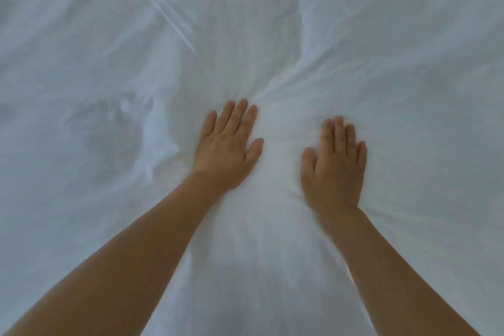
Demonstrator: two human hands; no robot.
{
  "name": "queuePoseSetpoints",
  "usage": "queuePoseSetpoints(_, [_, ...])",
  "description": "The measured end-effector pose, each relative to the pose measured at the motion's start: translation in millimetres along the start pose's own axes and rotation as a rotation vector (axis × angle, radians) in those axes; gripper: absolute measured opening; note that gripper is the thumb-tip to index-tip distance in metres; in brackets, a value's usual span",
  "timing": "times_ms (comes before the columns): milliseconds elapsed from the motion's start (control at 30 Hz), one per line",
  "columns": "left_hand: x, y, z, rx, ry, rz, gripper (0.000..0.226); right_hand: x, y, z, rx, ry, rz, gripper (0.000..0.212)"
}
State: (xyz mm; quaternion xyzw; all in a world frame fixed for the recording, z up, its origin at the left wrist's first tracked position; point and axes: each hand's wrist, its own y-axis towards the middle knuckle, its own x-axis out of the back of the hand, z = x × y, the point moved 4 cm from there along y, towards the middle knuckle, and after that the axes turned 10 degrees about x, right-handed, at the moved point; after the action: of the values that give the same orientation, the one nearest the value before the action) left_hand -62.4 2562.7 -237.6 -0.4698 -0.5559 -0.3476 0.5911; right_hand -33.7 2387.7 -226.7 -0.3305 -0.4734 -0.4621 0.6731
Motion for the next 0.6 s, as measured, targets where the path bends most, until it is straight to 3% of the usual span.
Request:
queuePoseSetpoints(233, [2.6,-52.7,222.0,0.139,-0.044,-0.061,0.075,-71.2,-17.5,166.3,0.099,-0.091,0.02,0.068])
queuePoseSetpoints(333, [2.9,-98.0,353.9,0.276,0.0,-0.047,0.075,-113.0,-45.5,283.8,0.16,-0.078,0.039,0.068])
queuePoseSetpoints(400, [3.7,-143.6,448.9,0.392,0.036,-0.028,0.076,-142.3,-76.8,380.2,0.337,-0.039,0.152,0.067])
queuePoseSetpoints(533, [1.0,-219.6,567.0,0.556,-0.005,0.001,0.078,-171.9,-117.5,509.5,1.01,0.088,0.495,0.065])
queuePoseSetpoints(600, [-2.2,-232.8,584.6,0.619,-0.056,-0.01,0.079,-165.3,-85.4,514.5,1.04,0.085,0.338,0.062])
